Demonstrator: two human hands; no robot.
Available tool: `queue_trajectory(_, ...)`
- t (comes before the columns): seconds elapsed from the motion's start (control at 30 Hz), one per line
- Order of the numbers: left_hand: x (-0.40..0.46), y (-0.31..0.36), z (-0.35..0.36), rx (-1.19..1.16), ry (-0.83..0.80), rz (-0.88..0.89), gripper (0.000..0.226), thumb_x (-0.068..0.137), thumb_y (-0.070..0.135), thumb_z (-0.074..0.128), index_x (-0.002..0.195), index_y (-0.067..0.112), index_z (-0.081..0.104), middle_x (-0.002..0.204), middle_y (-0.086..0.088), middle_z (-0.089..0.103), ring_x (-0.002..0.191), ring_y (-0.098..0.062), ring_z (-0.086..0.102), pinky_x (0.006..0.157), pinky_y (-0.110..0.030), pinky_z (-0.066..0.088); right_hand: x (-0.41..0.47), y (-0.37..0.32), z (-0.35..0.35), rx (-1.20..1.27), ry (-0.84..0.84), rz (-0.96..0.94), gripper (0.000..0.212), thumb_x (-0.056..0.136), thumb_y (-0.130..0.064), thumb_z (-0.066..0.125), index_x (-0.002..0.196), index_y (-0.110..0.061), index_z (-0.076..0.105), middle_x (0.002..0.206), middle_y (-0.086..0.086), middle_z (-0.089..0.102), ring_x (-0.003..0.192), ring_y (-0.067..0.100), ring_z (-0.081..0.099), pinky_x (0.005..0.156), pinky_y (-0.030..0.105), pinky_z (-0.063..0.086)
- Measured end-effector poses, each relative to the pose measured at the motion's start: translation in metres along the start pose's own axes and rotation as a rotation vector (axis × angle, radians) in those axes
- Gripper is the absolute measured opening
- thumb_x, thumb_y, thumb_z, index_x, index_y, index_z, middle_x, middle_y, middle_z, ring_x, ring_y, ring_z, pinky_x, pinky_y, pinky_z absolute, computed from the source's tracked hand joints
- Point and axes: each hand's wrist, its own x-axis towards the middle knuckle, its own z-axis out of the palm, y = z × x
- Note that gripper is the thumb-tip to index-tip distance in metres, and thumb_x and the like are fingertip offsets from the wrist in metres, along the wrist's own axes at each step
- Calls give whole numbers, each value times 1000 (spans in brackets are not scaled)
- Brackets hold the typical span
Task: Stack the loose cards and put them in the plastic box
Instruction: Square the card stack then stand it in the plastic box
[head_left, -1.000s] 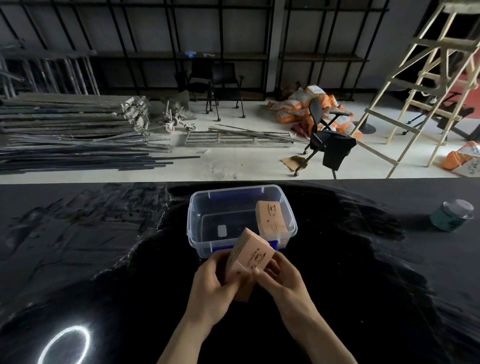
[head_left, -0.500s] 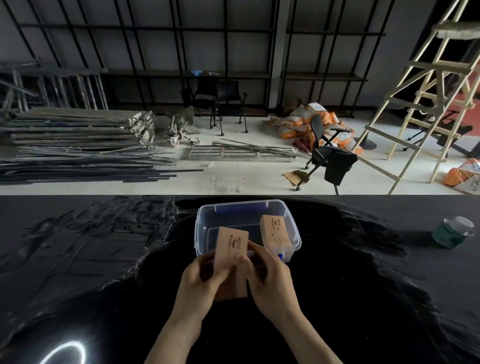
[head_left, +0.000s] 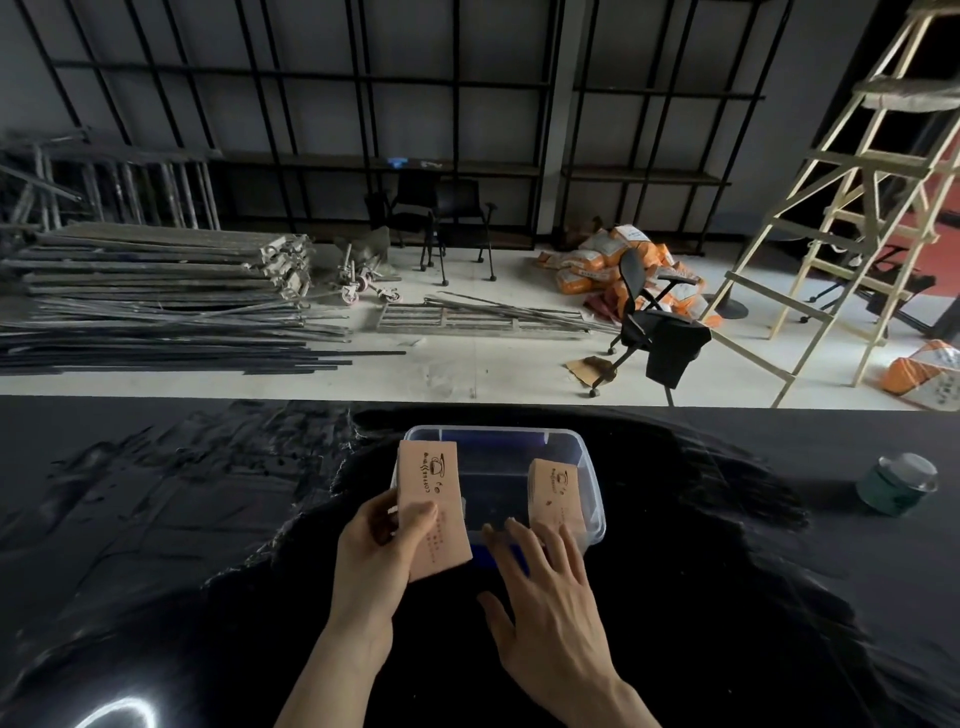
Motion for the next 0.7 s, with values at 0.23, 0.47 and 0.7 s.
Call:
queue_trajectory(0.23, 9, 13, 27, 44, -19, -18, 14, 89, 29, 74, 102, 31, 69, 103, -1, 74, 100, -18, 64, 74, -35, 53, -26, 1, -13, 78, 80, -31, 62, 90, -59, 54, 146, -35, 50, 147, -6, 58, 136, 22, 53, 119, 42, 34)
queue_trajectory(0.47, 41, 15, 63, 204, -51, -194, 26, 88, 30, 75, 110, 16, 71, 100, -7, 76, 86, -17, 65, 61, -32, 49, 3, 101, -28, 86, 194, 392, 73, 96, -68, 22, 157, -29, 38, 165, 11, 36, 154, 31, 25, 125, 55, 22)
queue_trajectory(0.7, 68, -12, 83, 416, -76, -334, 34, 90, 19, 73, 113, 6, 52, 123, -18, 70, 99, -31, 67, 59, -31, 48, 10, 150, 24, -64, -194, 507, 99, 69, -82, -28, 159, -46, -10, 173, 8, -11, 156, 37, -19, 122, 68, -9)
